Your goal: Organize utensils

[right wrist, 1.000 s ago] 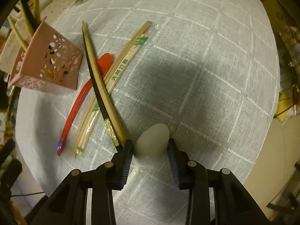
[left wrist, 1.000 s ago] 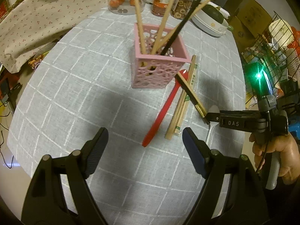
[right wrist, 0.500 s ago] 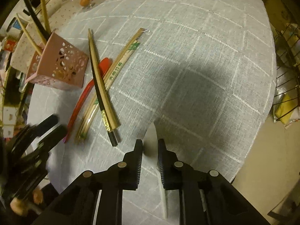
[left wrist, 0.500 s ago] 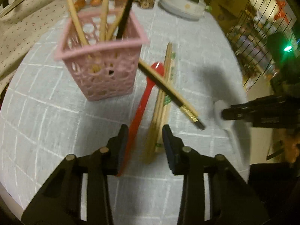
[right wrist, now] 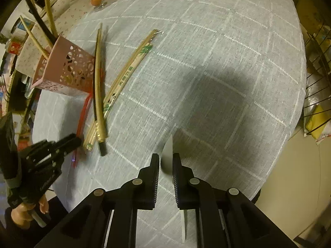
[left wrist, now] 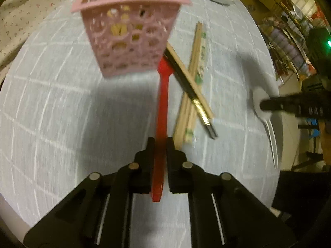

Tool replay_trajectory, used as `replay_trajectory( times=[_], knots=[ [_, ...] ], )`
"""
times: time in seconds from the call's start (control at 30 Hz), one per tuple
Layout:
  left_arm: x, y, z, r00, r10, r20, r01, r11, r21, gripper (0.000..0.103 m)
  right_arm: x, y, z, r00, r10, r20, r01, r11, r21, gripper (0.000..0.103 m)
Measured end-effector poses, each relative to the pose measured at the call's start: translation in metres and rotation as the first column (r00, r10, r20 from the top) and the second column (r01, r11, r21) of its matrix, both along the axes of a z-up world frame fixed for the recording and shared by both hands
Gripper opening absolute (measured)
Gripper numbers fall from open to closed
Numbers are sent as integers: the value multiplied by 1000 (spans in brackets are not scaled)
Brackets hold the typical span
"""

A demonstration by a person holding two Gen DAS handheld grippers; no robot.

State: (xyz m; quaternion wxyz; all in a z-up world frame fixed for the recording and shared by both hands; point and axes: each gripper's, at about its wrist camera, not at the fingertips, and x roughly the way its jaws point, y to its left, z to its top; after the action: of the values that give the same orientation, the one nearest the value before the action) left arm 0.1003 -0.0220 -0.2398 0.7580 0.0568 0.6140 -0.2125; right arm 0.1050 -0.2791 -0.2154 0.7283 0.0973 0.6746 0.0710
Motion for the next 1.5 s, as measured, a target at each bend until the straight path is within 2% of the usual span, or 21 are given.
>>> replay_trajectory(
  times=[0.27,0.37,0.4,0.5,0.7,0.77,0.97,1.03,1.1,1.2,1.5],
  knots=[
    [-40,18,4,988,-61,-143,67,997,39,12,-13,9,1,999,30,-30,-30,1000,7,13],
    [-46,23,0,973,-82,-214,94,994,47,12,-18,9,1,998,45,-46,-45,999,3,13],
    [-50,24,-4,959,-105,-261,120,992,41,12,-20,9,1,997,50,-54,-50,999,1,13],
    [-53,27,-6,944,-132,-304,147,989,28,12,-15,6,-7,996,63,-71,-62,998,5,13],
    [-25,42,12,973,-58,-223,47,997,-54,18,-14,-2,-7,997,36,-67,-35,999,19,19],
    [-16,42,11,982,-37,-187,31,999,-36,18,-12,-6,-7,998,26,-65,-25,1000,20,21],
    [-9,31,2,977,-52,-207,43,998,-46,18,-8,-12,-12,996,24,-82,-22,1000,16,24],
    [-1,25,7,978,-44,-203,33,998,-58,21,-7,-12,-13,996,25,-84,-25,1000,11,34],
    [3,27,9,980,-31,-195,17,997,-76,29,-7,-13,-12,996,34,-82,-34,999,2,39],
    [10,32,10,984,-11,-177,-4,997,-82,30,-6,-7,-15,996,40,-83,-41,999,-6,39],
    [19,23,-2,981,24,-193,-40,996,-82,30,3,17,-23,994,65,-88,-69,996,-50,41]
  ],
)
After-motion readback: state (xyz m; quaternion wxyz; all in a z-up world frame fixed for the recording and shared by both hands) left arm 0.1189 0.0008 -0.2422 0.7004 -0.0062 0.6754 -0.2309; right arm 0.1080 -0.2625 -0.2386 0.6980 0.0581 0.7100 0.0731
